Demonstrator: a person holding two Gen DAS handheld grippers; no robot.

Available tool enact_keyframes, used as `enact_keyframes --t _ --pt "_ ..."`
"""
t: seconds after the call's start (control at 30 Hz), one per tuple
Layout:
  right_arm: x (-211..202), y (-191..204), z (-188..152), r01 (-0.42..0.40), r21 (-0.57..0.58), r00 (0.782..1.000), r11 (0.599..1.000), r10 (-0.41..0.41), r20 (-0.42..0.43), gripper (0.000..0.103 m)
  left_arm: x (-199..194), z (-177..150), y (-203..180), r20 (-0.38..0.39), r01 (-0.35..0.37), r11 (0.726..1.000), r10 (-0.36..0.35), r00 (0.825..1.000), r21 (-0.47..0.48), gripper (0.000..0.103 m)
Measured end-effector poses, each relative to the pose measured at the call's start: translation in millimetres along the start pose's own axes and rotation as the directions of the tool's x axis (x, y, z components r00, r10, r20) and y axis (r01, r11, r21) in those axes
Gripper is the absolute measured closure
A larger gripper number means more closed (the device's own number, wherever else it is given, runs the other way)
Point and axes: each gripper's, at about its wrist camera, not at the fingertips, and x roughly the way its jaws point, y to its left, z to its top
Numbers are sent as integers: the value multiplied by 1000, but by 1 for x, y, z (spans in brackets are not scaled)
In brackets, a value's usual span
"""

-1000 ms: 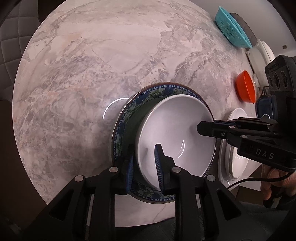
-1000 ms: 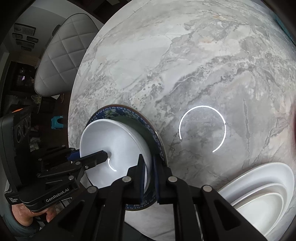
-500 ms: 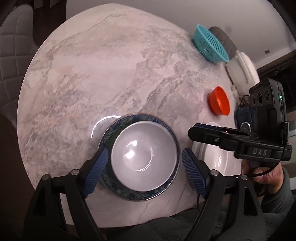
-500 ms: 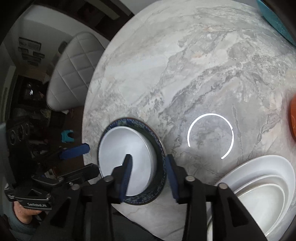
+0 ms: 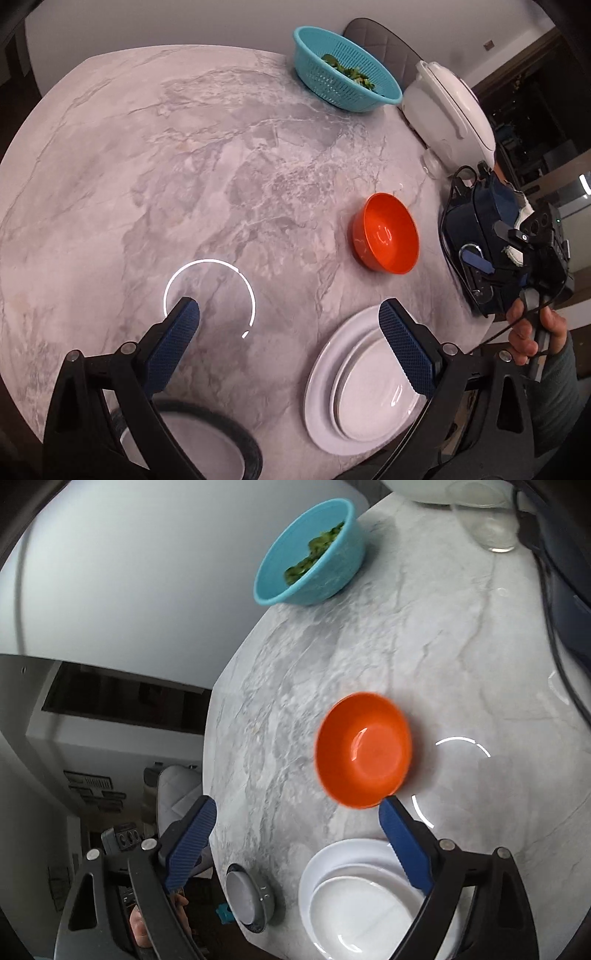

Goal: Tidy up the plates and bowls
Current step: 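Move both tools to the orange bowl and close on its rim, then carry the orange bowl into the white bowl and open both tools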

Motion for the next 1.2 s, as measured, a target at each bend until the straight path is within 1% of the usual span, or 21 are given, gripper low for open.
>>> enact_keyframes --t 0.1,0.2,0.3,0.33,0.37,0.4,0.47,0.53,0.63,0.7,0.73,0.8,0.83,0.87,0.9,0.97,1.0,1.03,1.1,1.13,1.2 --pt "-4 -27 18 -6 42 1000 999 6 -1 9 45 32 -18 -33 36 999 -35 999 11 4" --pt "11 -40 28 22 56 999 998 -19 -47 10 88 55 -35 -95 22 999 -18 995 48 6" --pt "27 -56 34 17 76 996 997 -10 -91 26 115 66 -46 -118 23 997 -13 993 80 6" --pt "32 -61 36 20 81 995 997 -12 -99 34 124 70 -50 -128 29 996 -18 992 89 6" --pt "39 -63 36 25 82 994 996 -16 -105 38 131 71 -52 -134 26 995 -14 991 91 6" --pt "44 -67 37 25 85 993 996 -16 -113 40 139 71 -53 -146 25 996 -11 989 91 6" --pt "53 -73 41 10 98 992 995 3 -126 42 150 73 -53 -161 54 996 -41 986 76 8" --pt "61 -76 40 -3 101 990 995 17 -140 42 160 73 -55 -176 60 995 -46 983 75 20" --pt "69 -75 38 6 79 986 997 7 -167 43 173 73 -60 -203 53 994 -33 979 96 31" --pt "73 -75 36 8 69 982 998 5 -188 48 180 72 -65 -211 49 993 -25 977 106 38" --pt "75 -75 36 11 67 980 998 3 -197 52 184 73 -66 -214 51 993 -27 977 106 38" --pt "77 -76 36 19 68 979 997 -5 -204 53 189 74 -69 -215 58 992 -34 976 108 38" --pt "78 -77 36 17 72 980 997 -3 -201 54 192 74 -70 -216 58 992 -33 976 111 41" --pt "79 -78 36 14 76 980 997 2 -198 57 194 75 -71 -223 64 991 -37 974 115 45" --pt "79 -78 37 14 75 981 997 1 -196 59 198 76 -72 -230 66 991 -38 972 116 53" --pt "80 -78 37 28 66 980 997 -15 -196 67 204 77 -74 -242 74 991 -45 969 113 65" --pt "81 -78 38 32 66 980 997 -19 -197 69 206 78 -75 -243 78 991 -50 969 111 68" --pt "82 -78 38 35 67 979 997 -21 -202 73 206 78 -76 -241 78 991 -50 969 110 68" --pt "83 -79 39 33 73 979 997 -17 -205 74 209 80 -78 -242 79 990 -49 969 115 70" --pt "84 -79 39 35 72 978 997 -19 -206 74 210 80 -79 -248 81 990 -49 968 118 76" --pt "84 -77 40 45 62 977 997 -31 -210 78 213 80 -81 -257 79 989 -44 965 128 83"
